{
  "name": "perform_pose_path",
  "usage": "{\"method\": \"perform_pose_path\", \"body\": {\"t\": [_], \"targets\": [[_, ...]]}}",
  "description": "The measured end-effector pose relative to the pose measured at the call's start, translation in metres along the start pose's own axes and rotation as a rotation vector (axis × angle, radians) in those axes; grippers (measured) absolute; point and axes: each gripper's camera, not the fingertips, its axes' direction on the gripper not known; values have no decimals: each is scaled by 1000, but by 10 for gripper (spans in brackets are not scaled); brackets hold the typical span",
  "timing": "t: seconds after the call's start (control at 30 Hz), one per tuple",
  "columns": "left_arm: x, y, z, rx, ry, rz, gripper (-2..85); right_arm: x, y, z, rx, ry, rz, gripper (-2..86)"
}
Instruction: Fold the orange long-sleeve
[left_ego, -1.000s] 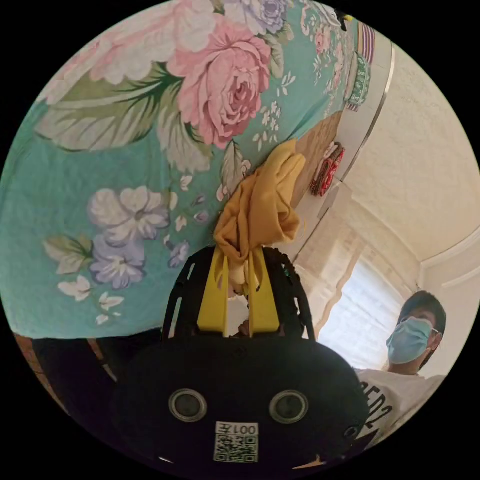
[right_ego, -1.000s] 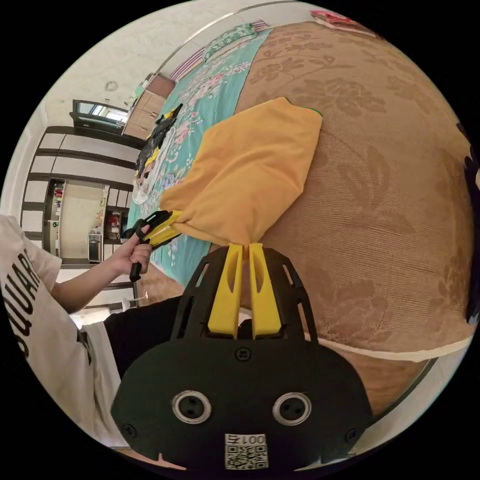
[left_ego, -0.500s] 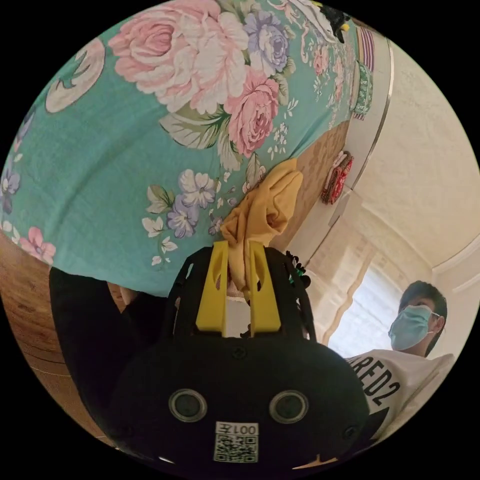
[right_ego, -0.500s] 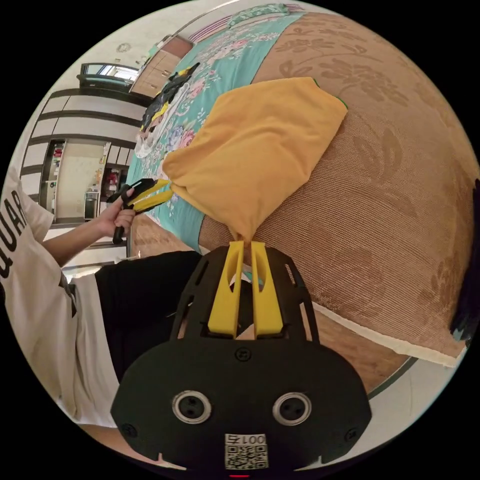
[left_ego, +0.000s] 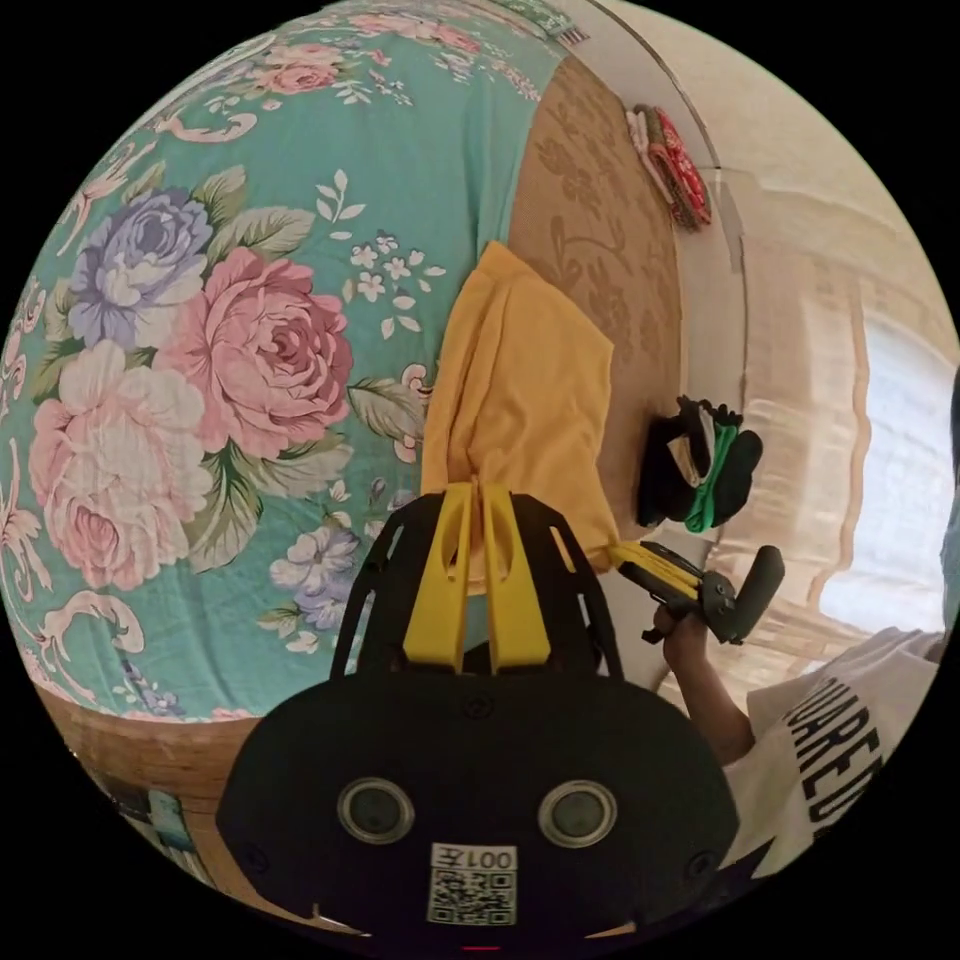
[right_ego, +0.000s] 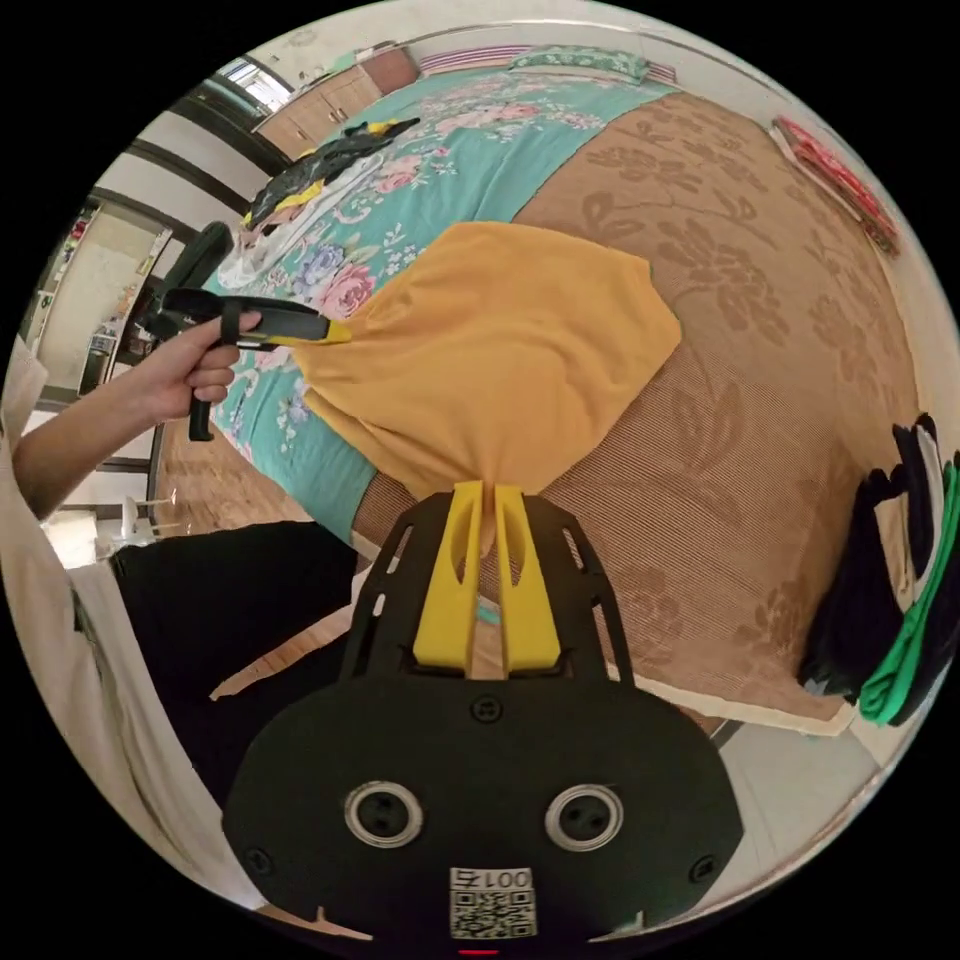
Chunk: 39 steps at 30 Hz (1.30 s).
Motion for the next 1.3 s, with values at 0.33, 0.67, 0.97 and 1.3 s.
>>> {"method": "perform_pose_path", "body": {"t": [0.33,0.67,0.97,1.3], "targets": [[-65,46,32,68,379,-295,-8,12,56,49,27,-235,237,1],[88,-27,-15,100,-34,464,37,-58,45,-23,128,445,-134,7],[146,-108,85,-104,-398,752,-4,-12,-32,21,244,447,-172,6],[137,-107,22,95,-226,586,-5,28,38,-29,219,249,-56,28]]}}
